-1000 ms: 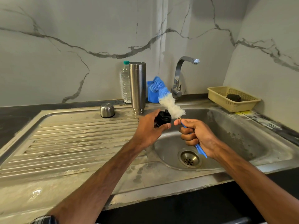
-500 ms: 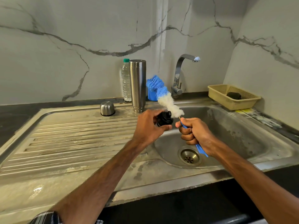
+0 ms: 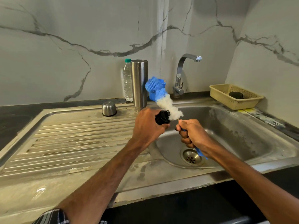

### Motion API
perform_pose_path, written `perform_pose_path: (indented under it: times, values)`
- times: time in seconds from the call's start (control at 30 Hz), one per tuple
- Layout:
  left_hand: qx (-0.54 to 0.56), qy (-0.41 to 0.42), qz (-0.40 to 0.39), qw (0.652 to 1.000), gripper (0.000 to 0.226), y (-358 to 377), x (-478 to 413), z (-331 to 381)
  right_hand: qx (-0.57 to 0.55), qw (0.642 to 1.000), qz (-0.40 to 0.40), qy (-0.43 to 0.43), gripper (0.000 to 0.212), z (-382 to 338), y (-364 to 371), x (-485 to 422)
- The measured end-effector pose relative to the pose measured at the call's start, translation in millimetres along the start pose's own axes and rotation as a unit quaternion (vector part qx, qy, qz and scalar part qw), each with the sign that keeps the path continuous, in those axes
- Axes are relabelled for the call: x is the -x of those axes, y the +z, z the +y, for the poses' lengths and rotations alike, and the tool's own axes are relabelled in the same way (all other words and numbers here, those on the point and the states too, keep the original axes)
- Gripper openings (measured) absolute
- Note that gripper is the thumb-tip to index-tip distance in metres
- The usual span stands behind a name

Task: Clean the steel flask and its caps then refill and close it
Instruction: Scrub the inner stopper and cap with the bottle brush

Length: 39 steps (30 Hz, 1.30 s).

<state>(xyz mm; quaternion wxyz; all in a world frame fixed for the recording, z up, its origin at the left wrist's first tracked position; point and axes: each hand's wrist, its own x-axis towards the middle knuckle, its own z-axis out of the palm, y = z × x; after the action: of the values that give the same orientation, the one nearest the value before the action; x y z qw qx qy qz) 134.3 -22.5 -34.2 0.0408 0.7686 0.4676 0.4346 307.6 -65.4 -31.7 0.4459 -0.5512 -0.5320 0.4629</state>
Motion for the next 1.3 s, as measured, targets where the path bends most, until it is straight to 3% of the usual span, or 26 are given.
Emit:
perform_pose_path:
  times: [0.57,1.0,1.13,1.3]
  values:
    - [-0.048,0.038,-0.023,0.998,0.034,4.7,1.5,6.1,0.004,0.999,0.043,-0.014,0.037,1.1,3.9,1.2]
    - [-0.076,0.059,-0.029,0.995,0.037,2.6,5.8,9.6,0.118,0.986,0.087,-0.077,0.04,6.6,1.3,-4.6]
    - [-0.045,0.043,-0.03,0.998,0.029,0.1,-0.9,6.1,0.136,0.984,0.076,-0.088,0.039,10.6,1.4,-3.3]
    - [-0.083,0.061,-0.028,0.994,0.038,5.5,6.9,10.5,0.125,0.985,0.094,-0.077,0.038,9.2,1.6,-6.8]
